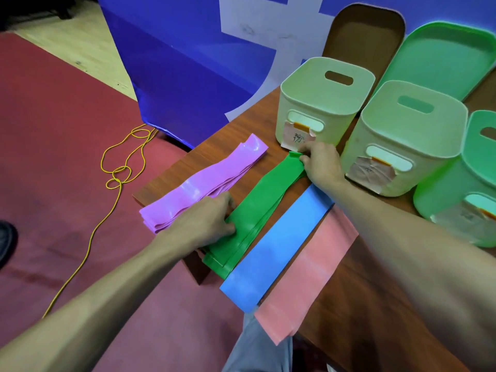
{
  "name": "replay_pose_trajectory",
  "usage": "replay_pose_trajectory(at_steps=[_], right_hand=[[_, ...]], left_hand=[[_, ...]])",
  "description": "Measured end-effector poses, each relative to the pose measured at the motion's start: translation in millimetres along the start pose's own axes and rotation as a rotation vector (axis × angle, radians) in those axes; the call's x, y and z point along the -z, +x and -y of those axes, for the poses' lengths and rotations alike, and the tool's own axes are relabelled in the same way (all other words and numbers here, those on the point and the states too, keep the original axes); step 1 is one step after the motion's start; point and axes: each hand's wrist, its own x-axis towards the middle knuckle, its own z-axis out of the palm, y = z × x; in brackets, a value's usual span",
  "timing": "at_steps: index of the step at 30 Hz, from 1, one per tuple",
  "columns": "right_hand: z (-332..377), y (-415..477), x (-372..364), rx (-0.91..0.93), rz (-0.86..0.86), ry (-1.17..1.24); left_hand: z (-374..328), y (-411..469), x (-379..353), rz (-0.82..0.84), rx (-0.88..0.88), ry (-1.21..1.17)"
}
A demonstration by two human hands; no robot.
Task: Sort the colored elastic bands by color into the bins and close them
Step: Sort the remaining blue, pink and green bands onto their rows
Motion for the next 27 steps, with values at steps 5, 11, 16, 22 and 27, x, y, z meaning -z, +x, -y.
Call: replay_pose_trajectory(at_steps=[5,11,16,22,27], right_hand=[[3.3,-6.9,-4.3,0.078,-0.036,-0.245],[9.1,-19.6,7.4,0.075,-0.064,-0.231],[3.4,-45.5,42.6,0.083,0.004,-0.142],[3.6,-85.9,78.0,0.072,0.156,-0.117],[13.2,-95.8,87.9,0.113,0.213,-0.124]], left_hand=[[-0.8,-0.4,1.2,-0.067,-0.102,0.071],[-5.7,-3.1,3.0,-0.089,-0.166,0.213],[-16.8,0.5,7.4,-0.045,-0.209,0.371],[-26.2,2.6,18.8,0.124,-0.174,0.483],[-25.1,-7.1,33.1,-0.058,-0.174,0.092]])
